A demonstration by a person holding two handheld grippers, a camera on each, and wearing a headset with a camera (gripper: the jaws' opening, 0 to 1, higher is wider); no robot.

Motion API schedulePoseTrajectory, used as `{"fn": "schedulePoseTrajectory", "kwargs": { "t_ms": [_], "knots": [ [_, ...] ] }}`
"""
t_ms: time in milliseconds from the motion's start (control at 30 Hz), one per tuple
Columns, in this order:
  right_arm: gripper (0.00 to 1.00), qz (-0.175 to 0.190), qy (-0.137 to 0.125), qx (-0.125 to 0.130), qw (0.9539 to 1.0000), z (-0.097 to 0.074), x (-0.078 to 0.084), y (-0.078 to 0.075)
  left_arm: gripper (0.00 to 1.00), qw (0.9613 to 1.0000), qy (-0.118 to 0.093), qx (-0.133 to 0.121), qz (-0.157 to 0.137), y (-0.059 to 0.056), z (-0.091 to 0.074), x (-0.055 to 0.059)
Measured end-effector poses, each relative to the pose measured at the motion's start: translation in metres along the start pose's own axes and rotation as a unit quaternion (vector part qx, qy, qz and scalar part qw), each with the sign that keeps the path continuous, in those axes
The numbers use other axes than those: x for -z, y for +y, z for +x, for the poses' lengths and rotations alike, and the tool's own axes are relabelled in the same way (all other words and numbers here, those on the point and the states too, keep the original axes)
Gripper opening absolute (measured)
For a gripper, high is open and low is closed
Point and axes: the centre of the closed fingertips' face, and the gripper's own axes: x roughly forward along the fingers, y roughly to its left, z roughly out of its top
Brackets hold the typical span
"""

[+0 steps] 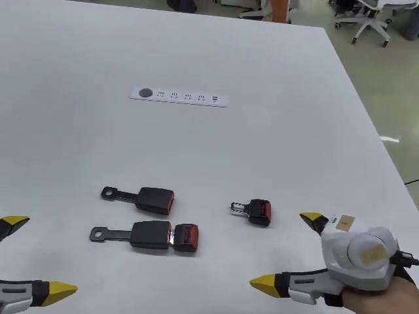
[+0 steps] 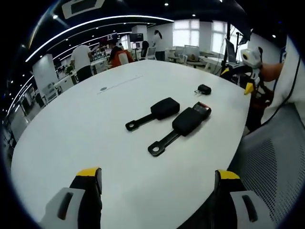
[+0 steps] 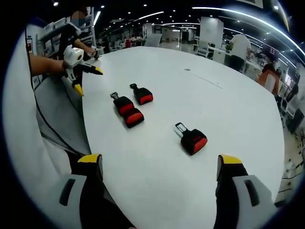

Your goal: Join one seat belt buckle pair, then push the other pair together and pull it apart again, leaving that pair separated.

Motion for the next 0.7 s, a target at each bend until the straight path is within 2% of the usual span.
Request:
{"fn": "schedulePoseTrajectory", "kwargs": {
  "t_ms": [133,200,467,700],
  "knots": [
    [0.99,0.008,-0.003,0.008,0.9999,0.000,0.002,-0.003,1.00,0.9999,-0.003,0.000,-0.012,-0.002,0.001,0.000],
    [0.99,0.012,-0.003,0.010,0.9999,0.001,0.003,-0.002,1.00,0.9999,-0.010,0.001,-0.014,-0.003,0.001,-0.003],
    [0.99,0.008,0.000,0.013,0.9999,0.002,0.008,-0.002,1.00,1.0000,0.000,0.005,-0.006,-0.002,0.001,-0.001],
    [0.98,0.009,0.001,0.009,0.9999,0.003,0.006,0.001,1.00,1.0000,-0.004,0.006,-0.006,-0.006,0.003,-0.011]
  ]
}}
